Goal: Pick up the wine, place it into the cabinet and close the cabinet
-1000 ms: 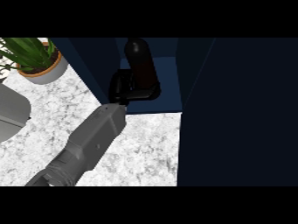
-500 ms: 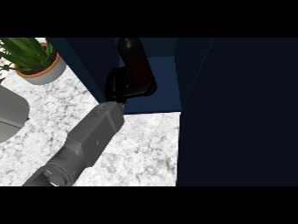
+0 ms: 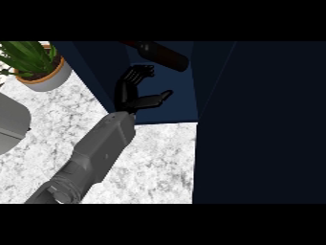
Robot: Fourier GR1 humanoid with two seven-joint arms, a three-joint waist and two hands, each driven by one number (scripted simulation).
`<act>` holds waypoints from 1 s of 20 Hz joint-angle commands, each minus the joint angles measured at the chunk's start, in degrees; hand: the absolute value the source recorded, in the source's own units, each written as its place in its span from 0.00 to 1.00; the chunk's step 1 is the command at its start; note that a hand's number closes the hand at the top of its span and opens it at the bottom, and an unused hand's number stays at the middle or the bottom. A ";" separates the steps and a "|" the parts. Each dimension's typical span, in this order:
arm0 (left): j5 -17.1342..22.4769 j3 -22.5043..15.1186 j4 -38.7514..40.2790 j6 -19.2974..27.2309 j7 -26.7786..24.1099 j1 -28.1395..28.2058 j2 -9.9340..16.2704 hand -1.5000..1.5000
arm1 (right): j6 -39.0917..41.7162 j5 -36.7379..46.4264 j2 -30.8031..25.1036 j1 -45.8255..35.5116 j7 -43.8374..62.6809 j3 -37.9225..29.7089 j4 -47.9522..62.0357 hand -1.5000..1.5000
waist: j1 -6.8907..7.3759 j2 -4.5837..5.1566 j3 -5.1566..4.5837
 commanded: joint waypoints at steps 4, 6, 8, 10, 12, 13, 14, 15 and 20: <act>-1.98 0.31 -3.47 -1.50 -2.91 2.76 3.09 0.00 | 0.59 0.05 -1.06 -0.33 -0.93 -1.77 1.61 0.00 | 2.61 -1.28 0.52; -1.24 0.24 -6.36 5.00 -2.30 2.31 0.10 0.00 | -0.07 1.05 0.33 2.39 -0.46 0.11 -0.97 0.00 | 2.47 -1.51 0.53; -1.82 -0.04 -8.12 3.10 -0.99 4.02 2.29 0.00 | -0.91 -0.20 -0.35 1.33 2.39 -0.49 -4.09 0.00 | 3.12 -1.74 0.52; -3.70 -2.34 -11.57 4.02 -2.96 7.85 0.76 0.00 | -0.60 0.00 -1.05 -1.95 0.65 -2.27 2.26 0.00 | 3.95 -1.72 0.55; -5.20 -4.65 -17.31 5.99 1.06 9.35 2.68 0.00 | -0.03 1.78 -0.03 1.77 -0.60 -0.30 0.75 0.00 | 4.33 -2.04 0.58; -5.46 -5.57 -20.71 5.79 1.70 11.45 3.15 0.00 | 0.42 0.09 -1.15 1.33 1.21 -0.96 -0.90 0.00 | 4.78 -2.25 0.58; -6.38 -6.13 -23.69 6.25 2.02 13.18 3.34 0.00 | -0.38 -0.34 0.27 2.82 0.76 -0.49 -3.06 0.00 | 4.18 -2.07 0.57; -6.89 -7.25 -26.75 6.12 3.88 15.77 3.49 0.00 | 1.90 -2.02 -0.77 6.68 0.42 -0.78 -6.13 0.00 | 3.93 -2.12 0.58; -9.24 -12.71 -46.44 9.31 13.80 21.21 8.33 0.00 | -2.24 1.87 0.58 0.37 2.00 -0.43 -2.03 0.00 | 5.13 -2.19 0.59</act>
